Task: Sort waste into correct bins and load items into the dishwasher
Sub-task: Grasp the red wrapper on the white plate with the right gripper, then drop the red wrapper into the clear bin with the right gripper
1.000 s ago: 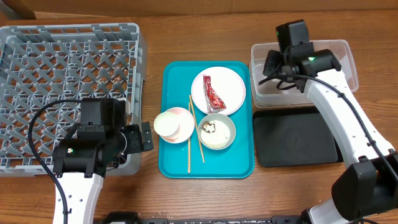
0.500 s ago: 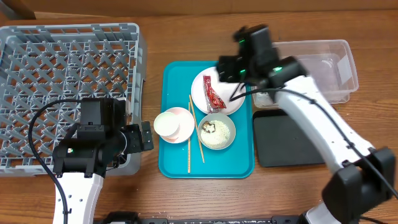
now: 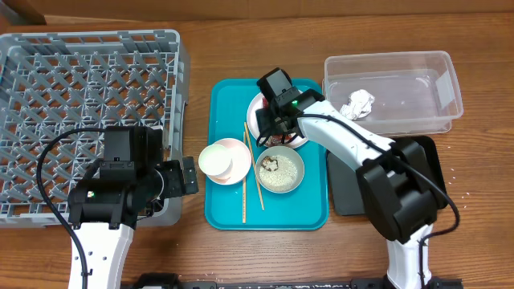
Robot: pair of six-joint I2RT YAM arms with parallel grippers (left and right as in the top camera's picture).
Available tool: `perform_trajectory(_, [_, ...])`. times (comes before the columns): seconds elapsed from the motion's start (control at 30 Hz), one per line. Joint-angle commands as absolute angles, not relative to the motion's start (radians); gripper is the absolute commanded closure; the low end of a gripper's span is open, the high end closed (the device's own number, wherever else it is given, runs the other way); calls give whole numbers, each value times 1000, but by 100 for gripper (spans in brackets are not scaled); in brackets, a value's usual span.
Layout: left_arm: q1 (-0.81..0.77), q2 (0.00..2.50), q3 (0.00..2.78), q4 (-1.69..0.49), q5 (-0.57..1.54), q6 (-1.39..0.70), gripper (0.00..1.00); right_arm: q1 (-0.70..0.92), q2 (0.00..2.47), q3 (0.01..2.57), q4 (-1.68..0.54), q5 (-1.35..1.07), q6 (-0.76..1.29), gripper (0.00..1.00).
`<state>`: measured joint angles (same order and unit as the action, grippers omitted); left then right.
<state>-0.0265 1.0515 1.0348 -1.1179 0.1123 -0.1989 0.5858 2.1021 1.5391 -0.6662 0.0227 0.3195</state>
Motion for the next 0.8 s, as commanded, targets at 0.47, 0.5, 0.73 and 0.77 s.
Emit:
perform_trajectory(0.47, [-27, 1056, 1058, -1119, 124, -172, 0, 513, 1978, 1692, -800, 105, 321, 96])
perform_trajectory(0.5, [-27, 1057, 1058, -1118, 123, -172, 0, 496, 1956, 1696, -803, 105, 336, 96])
perform_trajectory(0.73, [-27, 1060, 1058, -1123, 124, -172, 0, 262, 1832, 1696, -939, 103, 654, 96])
perform_trajectory(0.77, [-27, 1060, 1058, -1120, 124, -173, 0, 201, 1836, 1690, -981, 81, 718, 96])
